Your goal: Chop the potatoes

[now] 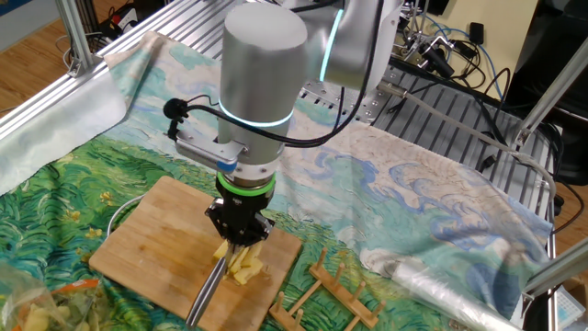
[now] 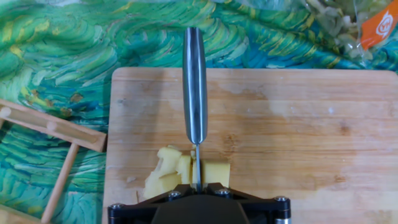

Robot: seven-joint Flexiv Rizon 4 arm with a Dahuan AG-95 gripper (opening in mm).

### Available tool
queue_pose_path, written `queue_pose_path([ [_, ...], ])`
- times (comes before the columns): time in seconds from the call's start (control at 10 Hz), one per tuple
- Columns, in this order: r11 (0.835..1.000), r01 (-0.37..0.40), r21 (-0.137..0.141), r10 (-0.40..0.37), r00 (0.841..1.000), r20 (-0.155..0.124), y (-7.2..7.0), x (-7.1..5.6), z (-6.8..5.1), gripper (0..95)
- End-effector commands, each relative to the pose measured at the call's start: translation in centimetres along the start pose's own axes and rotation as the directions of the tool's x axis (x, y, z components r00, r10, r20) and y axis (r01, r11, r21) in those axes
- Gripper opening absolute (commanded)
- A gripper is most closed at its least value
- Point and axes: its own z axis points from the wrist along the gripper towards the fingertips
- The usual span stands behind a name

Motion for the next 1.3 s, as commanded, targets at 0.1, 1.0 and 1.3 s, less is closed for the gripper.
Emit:
queue_pose_path([
  [0.1, 1.000, -0.013, -0.015, 0.013, 1.000, 0.015, 0.15, 0.18, 0.52, 0.0],
  [1.0, 0.989, -0.117, -0.096, 0.116, 0.993, -0.006, 0.65, -0.23, 0.35, 0.0],
  [1.3, 0.996, -0.074, -0.055, 0.074, 0.997, -0.011, 0.66, -0.37, -0.28, 0.0],
])
